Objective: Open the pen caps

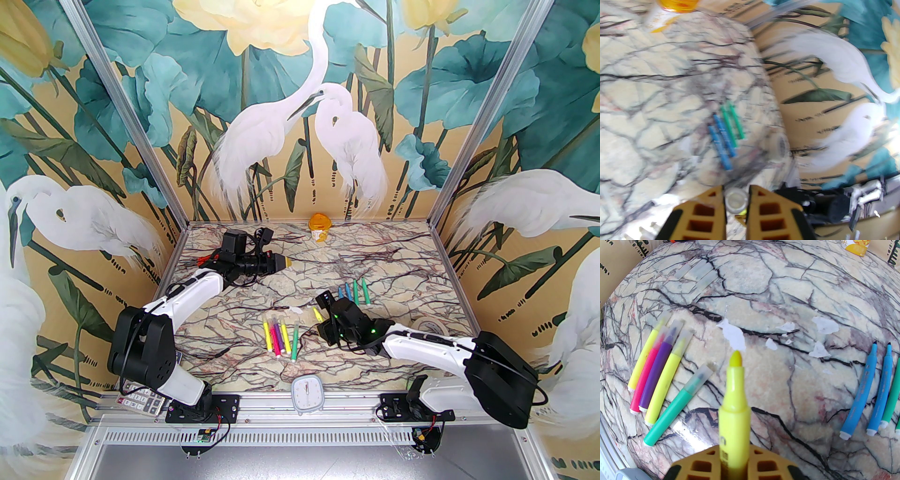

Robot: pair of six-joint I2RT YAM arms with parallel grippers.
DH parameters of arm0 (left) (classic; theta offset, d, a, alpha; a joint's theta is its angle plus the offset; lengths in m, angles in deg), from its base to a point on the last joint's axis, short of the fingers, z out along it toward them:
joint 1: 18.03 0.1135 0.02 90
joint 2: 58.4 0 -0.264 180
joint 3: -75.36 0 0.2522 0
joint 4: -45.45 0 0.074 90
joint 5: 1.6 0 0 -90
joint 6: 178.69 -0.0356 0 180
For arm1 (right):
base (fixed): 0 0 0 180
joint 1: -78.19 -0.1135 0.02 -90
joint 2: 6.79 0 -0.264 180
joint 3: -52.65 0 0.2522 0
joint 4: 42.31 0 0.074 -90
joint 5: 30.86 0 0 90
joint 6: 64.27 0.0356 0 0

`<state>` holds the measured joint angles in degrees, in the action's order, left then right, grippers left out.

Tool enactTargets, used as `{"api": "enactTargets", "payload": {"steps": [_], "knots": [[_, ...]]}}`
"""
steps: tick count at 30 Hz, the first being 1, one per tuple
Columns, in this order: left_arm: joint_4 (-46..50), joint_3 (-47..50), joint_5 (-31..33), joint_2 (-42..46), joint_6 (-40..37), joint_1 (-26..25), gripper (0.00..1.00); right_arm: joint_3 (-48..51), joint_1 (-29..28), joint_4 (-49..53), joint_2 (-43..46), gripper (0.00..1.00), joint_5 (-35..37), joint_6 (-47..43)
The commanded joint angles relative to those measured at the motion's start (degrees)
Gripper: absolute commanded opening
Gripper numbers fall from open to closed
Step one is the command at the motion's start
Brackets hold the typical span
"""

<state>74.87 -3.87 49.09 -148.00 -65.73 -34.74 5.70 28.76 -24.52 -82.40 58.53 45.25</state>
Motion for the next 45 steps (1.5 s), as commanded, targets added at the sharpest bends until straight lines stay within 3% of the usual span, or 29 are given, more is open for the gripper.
{"api": "enactTargets", "payload": {"steps": [1,9,17,35,45], "knots": [[13.50,-2.53,15.39,1.53,-6.77,0.68,0.00,-1.74,0.52,1.00,0.67,0.00,4.92,1.30],[23.25,-1.99,38.64,0.36,-11.26,2.33,0.00,-10.54,2.49,7.22,-5.67,0.01,17.09,5.01],[24.64,-1.68,49.21,-3.24,-10.95,4.66,0.00,-19.20,4.38,12.84,-16.75,0.01,21.28,8.62],[24.68,-2.38,50.09,-14.90,-11.07,6.34,0.00,-22.88,8.29,13.33,-26.48,0.06,20.09,12.02],[24.77,-2.88,45.90,-16.95,-12.09,6.62,0.05,-23.80,8.45,13.81,-29.38,0.13,20.61,12.37]]}}
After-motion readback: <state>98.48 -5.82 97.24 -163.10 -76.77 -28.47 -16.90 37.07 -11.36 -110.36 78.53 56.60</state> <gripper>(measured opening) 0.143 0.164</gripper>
